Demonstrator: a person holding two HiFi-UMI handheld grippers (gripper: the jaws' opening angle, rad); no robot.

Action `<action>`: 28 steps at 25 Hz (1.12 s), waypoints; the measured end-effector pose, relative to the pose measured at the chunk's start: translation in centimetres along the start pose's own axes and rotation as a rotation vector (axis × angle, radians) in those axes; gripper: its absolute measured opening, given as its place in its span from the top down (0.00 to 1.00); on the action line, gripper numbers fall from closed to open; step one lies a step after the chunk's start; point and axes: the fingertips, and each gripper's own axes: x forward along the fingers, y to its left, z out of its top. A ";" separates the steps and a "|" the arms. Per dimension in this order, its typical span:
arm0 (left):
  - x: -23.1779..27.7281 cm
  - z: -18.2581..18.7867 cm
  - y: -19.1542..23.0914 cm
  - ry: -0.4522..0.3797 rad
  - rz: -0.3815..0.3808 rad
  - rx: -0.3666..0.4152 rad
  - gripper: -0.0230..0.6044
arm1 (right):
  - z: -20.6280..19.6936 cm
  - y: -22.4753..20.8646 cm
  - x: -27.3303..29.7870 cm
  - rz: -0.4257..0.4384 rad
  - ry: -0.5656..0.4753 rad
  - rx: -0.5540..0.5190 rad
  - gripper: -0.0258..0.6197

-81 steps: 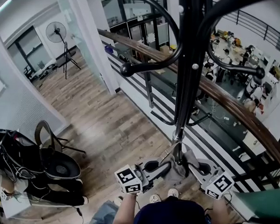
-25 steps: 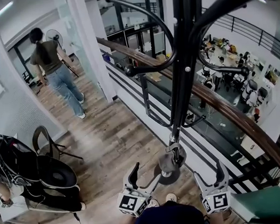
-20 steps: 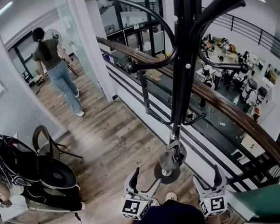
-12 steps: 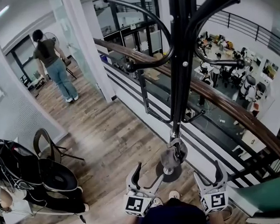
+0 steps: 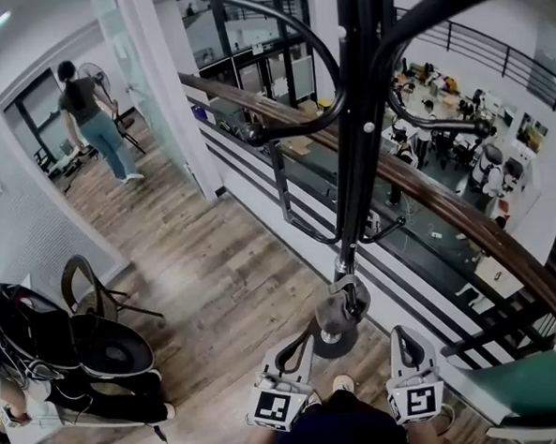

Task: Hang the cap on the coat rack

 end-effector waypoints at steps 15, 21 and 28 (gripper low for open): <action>0.5 -0.2 1.4 -0.004 0.044 -0.037 0.96 | -0.3 -1.3 0.7 -0.024 -0.006 0.007 0.95; 0.9 0.1 1.9 -0.010 0.067 -0.054 0.96 | -0.6 -1.5 1.1 -0.027 0.009 -0.022 0.95; 0.8 -0.2 2.5 0.031 0.091 -0.078 0.96 | -1.0 -1.2 1.7 -0.003 0.017 -0.045 0.95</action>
